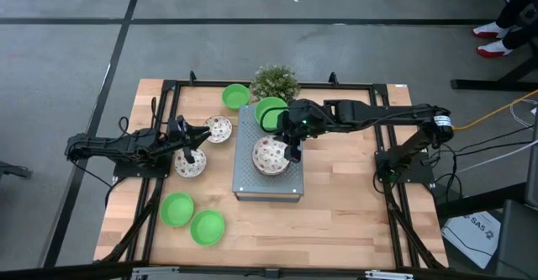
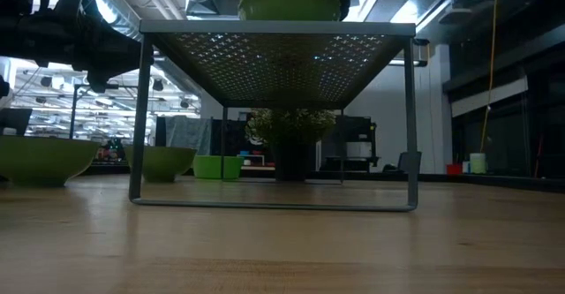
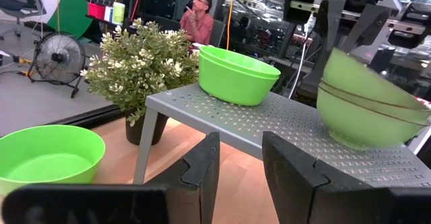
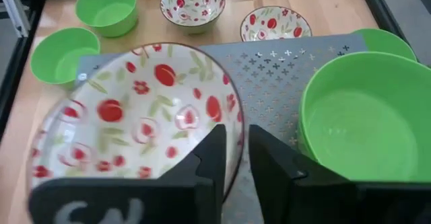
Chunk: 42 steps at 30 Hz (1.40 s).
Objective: Pick & Place Mini bowls
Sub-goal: Stack the red patterned bowl on the red patterned bowl on the shelf, then stack the green bowl on the green bowl on the shelf
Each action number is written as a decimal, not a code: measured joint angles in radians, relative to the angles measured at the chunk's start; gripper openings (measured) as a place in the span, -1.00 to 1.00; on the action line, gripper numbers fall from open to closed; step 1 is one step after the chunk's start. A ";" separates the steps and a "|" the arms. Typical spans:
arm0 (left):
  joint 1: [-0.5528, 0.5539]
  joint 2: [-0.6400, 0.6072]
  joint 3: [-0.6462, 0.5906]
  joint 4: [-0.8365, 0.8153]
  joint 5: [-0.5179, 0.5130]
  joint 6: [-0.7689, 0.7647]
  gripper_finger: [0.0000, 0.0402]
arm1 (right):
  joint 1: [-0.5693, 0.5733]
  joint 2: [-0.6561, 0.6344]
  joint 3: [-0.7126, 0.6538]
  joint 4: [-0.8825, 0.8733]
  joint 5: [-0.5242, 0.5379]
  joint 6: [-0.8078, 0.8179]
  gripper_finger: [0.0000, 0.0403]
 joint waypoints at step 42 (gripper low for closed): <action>0.000 0.000 0.000 0.000 0.000 0.000 -0.47 | 0.083 -0.199 -0.066 0.018 0.012 -0.232 -0.27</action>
